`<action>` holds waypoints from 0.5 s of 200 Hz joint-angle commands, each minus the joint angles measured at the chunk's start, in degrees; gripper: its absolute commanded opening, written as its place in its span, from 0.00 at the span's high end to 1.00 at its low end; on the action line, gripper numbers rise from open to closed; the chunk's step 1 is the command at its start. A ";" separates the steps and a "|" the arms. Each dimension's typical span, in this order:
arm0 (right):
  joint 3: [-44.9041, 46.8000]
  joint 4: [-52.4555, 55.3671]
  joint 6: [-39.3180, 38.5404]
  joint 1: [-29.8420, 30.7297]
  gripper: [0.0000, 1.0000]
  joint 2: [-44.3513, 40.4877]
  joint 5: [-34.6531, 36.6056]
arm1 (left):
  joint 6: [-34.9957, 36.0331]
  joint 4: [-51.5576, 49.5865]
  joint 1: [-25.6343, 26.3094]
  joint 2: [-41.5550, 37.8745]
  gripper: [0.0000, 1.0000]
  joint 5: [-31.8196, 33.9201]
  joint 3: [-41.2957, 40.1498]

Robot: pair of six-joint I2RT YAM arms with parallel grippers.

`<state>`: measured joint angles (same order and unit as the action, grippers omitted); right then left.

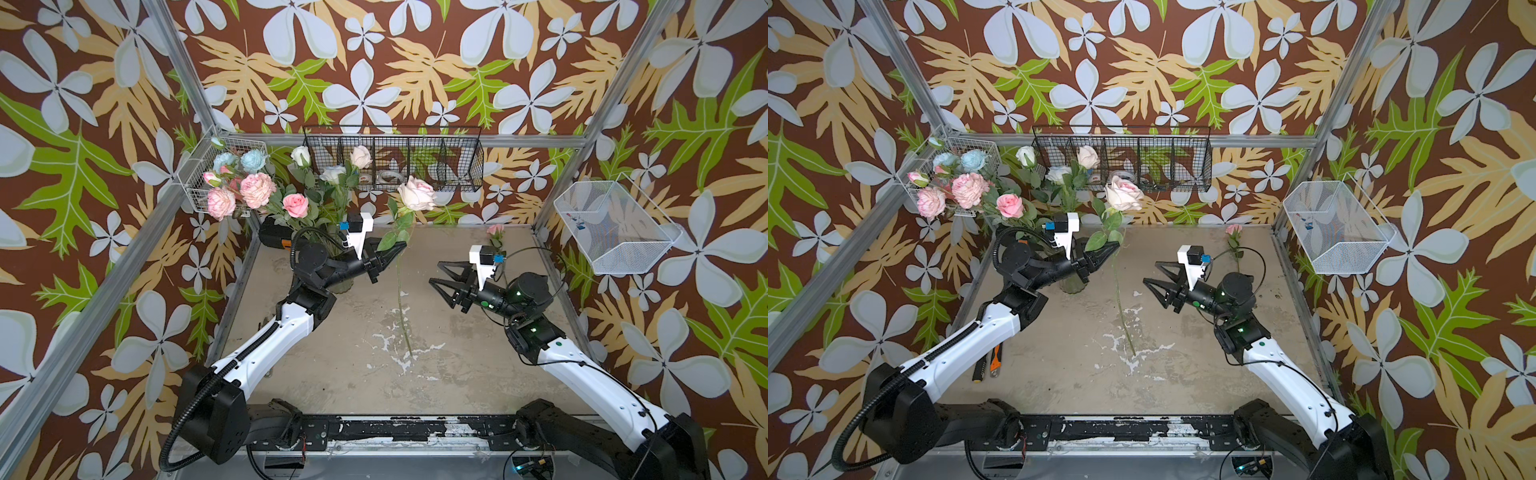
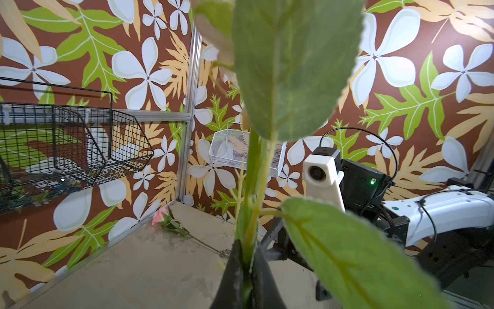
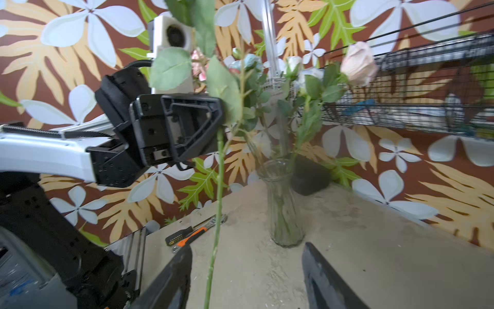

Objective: Pick out pink flowers from the vase
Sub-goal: Place the flower at the center of the board.

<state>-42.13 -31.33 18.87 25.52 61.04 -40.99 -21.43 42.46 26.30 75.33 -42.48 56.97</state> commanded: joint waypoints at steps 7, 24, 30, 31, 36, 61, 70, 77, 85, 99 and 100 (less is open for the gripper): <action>-1.44 -2.65 -0.73 2.56 0.33 3.61 -2.56 | -2.26 5.86 0.29 -0.09 1.00 -2.69 -0.79; -2.13 -3.98 -0.58 4.34 0.33 6.15 -1.83 | -2.21 6.23 0.35 0.02 1.00 -2.46 -1.04; -2.50 -4.12 -0.60 4.83 0.33 6.97 -1.60 | -2.30 6.27 0.34 0.16 1.00 -2.52 -0.92; -2.60 -4.19 -0.64 4.95 0.33 7.12 -1.53 | -2.30 6.25 0.38 0.16 1.00 -2.52 -0.91; -2.84 -4.51 -0.68 5.42 0.32 7.72 -1.46 | -2.37 6.23 0.42 0.26 1.00 -2.39 -0.82; -4.88 -5.07 -0.96 7.81 0.32 10.74 -1.55 | -2.17 6.23 0.59 0.56 1.00 -2.13 -0.72; -5.49 -5.06 -1.38 8.79 0.32 11.51 -1.26 | -2.04 6.16 0.59 0.67 1.00 -1.95 -0.84; -5.74 -5.34 -1.60 9.39 0.32 12.01 -0.91 | -1.92 6.15 0.62 0.75 1.00 -1.91 -0.87; -5.92 -5.70 -1.57 9.93 0.32 12.49 -0.56 | -1.87 6.15 0.68 0.71 1.00 -1.84 -0.83; -6.29 -6.25 -1.34 10.33 0.34 13.36 -0.06 | -1.79 6.15 0.68 0.69 1.00 -1.73 -0.92; -6.34 -6.27 -1.32 10.34 0.34 13.43 0.03 | -1.78 6.19 0.68 0.69 1.00 -1.73 -0.95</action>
<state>-47.70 -34.61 17.80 35.27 73.47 -41.98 -22.98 46.11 26.83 76.01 -44.01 55.96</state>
